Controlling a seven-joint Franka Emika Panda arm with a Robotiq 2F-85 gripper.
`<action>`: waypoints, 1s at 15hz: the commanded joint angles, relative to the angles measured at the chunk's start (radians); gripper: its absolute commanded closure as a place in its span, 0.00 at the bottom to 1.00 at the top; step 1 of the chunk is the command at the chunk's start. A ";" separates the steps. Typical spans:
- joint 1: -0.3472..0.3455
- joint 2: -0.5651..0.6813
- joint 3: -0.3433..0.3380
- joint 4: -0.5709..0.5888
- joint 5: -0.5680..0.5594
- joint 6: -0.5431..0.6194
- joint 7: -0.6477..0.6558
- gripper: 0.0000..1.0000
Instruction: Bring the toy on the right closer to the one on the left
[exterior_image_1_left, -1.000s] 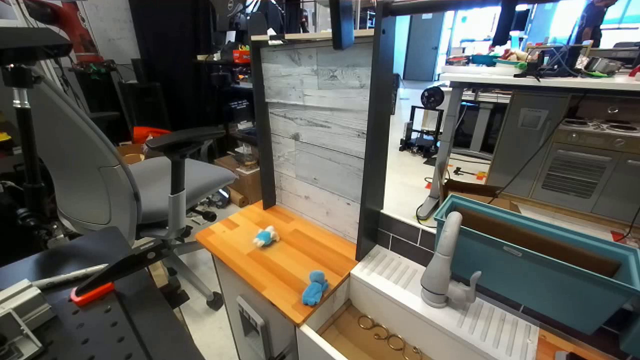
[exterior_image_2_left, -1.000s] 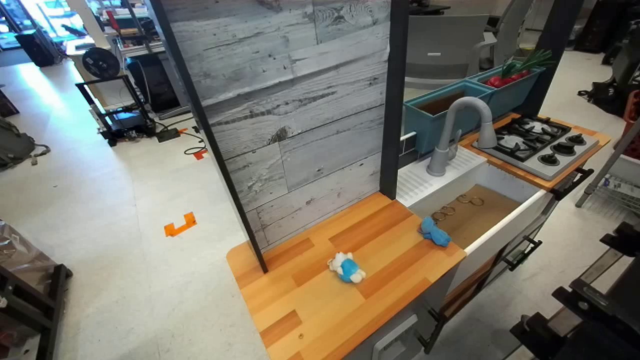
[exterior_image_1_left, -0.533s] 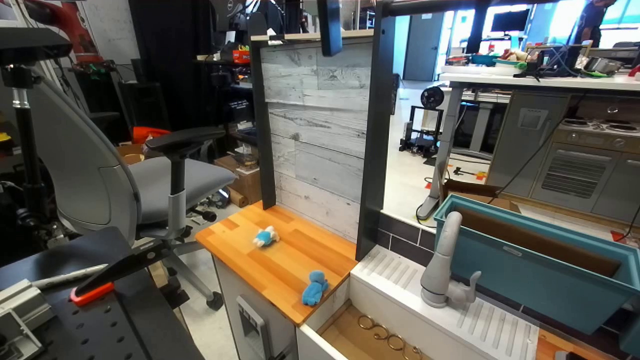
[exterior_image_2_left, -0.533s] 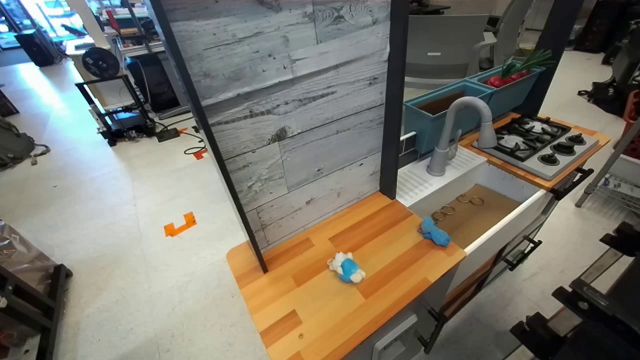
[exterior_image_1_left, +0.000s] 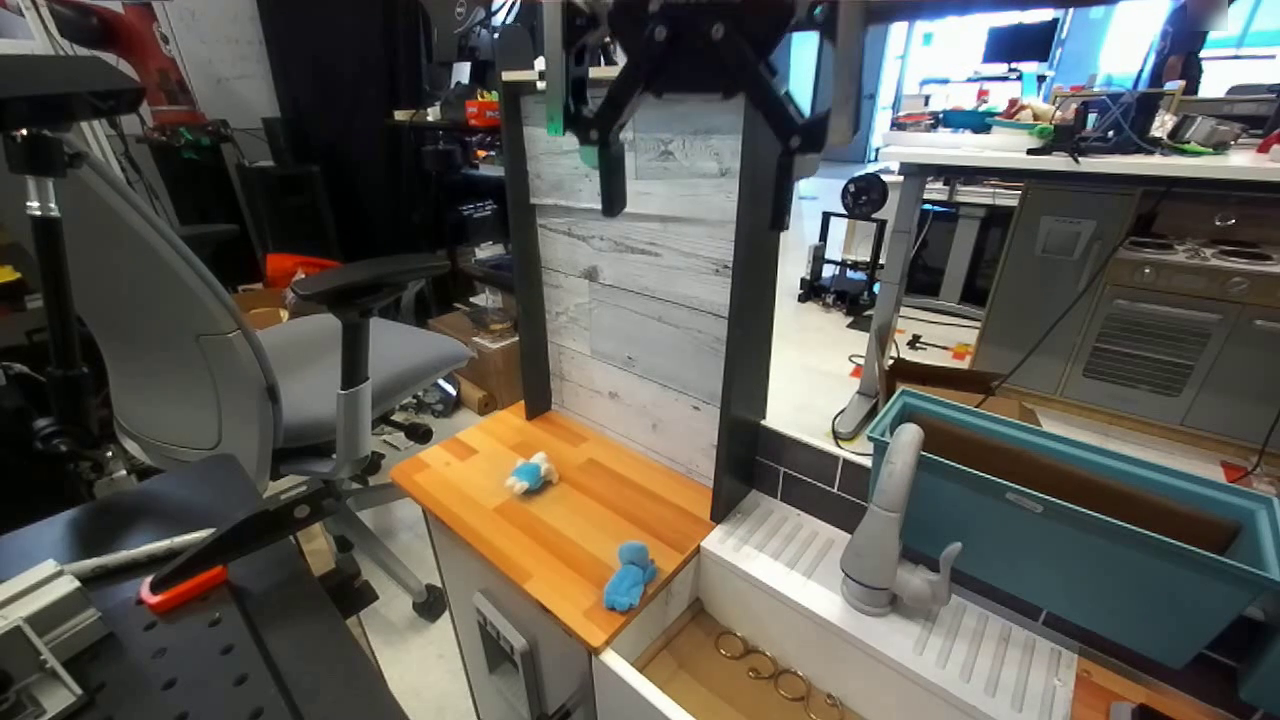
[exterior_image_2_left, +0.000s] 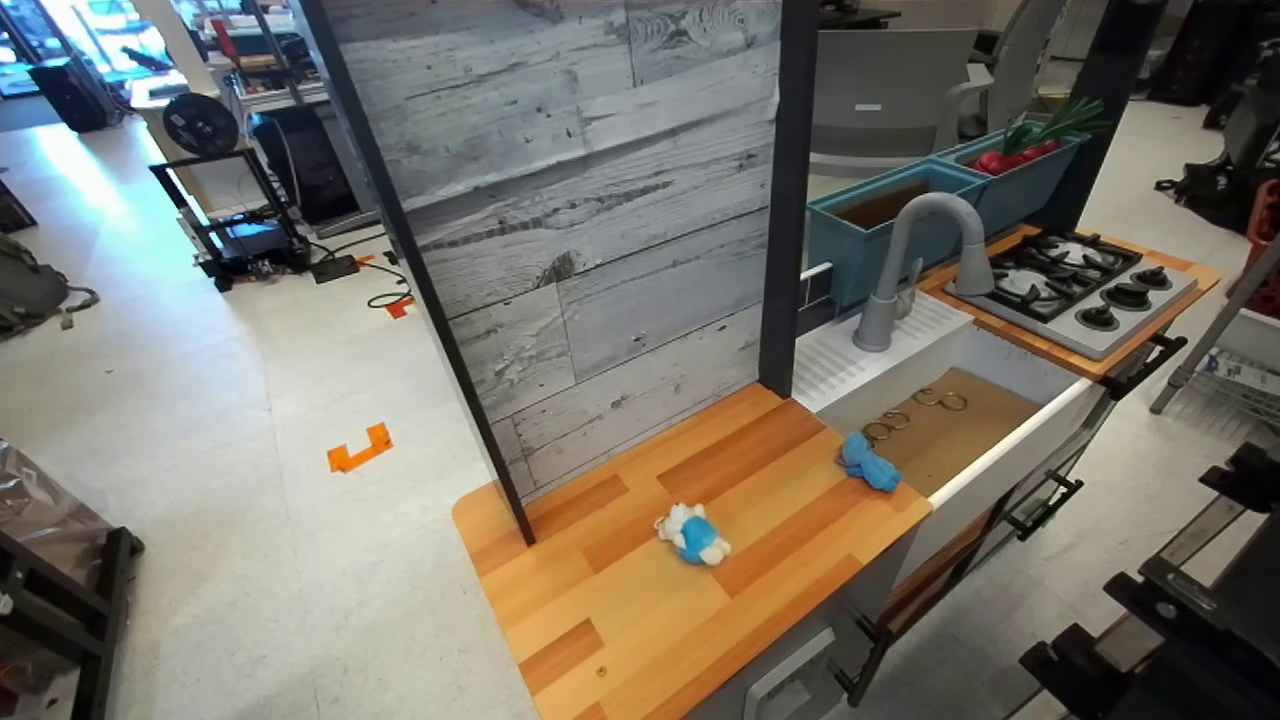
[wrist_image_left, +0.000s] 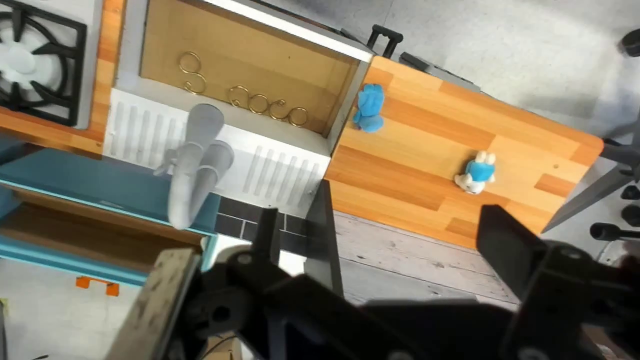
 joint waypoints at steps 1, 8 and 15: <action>-0.014 0.161 0.093 0.086 0.068 0.076 0.003 0.00; 0.016 0.398 0.138 0.136 -0.100 0.272 0.298 0.00; -0.029 0.590 0.178 0.238 -0.102 0.223 0.352 0.00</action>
